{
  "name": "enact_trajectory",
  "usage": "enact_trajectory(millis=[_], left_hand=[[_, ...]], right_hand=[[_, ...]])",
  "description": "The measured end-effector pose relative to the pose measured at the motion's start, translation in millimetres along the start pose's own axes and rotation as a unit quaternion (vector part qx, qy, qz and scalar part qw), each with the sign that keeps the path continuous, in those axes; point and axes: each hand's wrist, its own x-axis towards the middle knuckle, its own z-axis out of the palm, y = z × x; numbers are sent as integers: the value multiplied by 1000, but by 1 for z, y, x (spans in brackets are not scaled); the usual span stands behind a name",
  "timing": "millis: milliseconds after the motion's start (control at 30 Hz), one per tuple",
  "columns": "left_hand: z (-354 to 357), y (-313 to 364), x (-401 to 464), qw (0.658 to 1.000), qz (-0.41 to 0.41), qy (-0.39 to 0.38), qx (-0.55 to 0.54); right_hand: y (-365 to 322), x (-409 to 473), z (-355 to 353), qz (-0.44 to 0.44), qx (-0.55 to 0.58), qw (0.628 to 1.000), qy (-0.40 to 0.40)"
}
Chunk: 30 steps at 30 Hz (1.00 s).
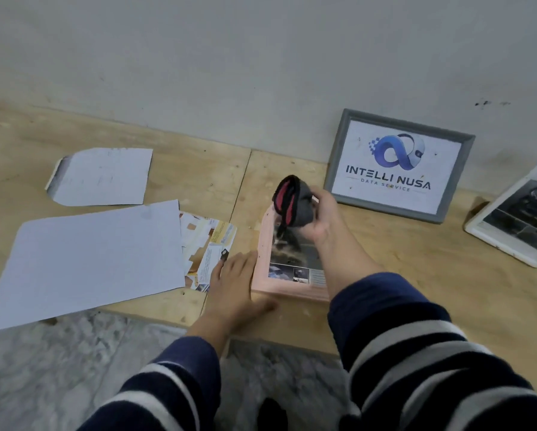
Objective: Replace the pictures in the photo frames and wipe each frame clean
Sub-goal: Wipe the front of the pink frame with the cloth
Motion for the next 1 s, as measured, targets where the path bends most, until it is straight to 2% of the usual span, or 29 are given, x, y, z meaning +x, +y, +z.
enact_trajectory(millis=[133, 267, 333, 400, 467, 533, 733, 867, 1000], left_hand=[[2, 3, 1, 999, -15, 40, 19], [4, 5, -1, 997, -17, 70, 7], [2, 5, 0, 997, -16, 71, 10], [-1, 4, 0, 998, -17, 62, 14], [-1, 2, 2, 998, -15, 58, 15], [0, 1, 4, 998, -13, 58, 16], [-1, 1, 5, 998, -9, 54, 14], [0, -1, 7, 999, 1, 48, 13], [4, -4, 8, 998, 9, 56, 17]], right_hand=[[2, 16, 10, 14, 131, 991, -21], [16, 20, 7, 86, 265, 952, -127], [13, 22, 2, 64, 219, 965, -128], [5, 25, 2, 27, 100, 989, -103], [-2, 25, 5, 14, -17, 996, -84], [-7, 23, 9, 9, -70, 996, -55], [-15, 13, -1, -30, 71, 997, -26], [-20, 2, 7, -31, 36, 999, -3], [-24, 7, 7, -124, 87, 988, 30]])
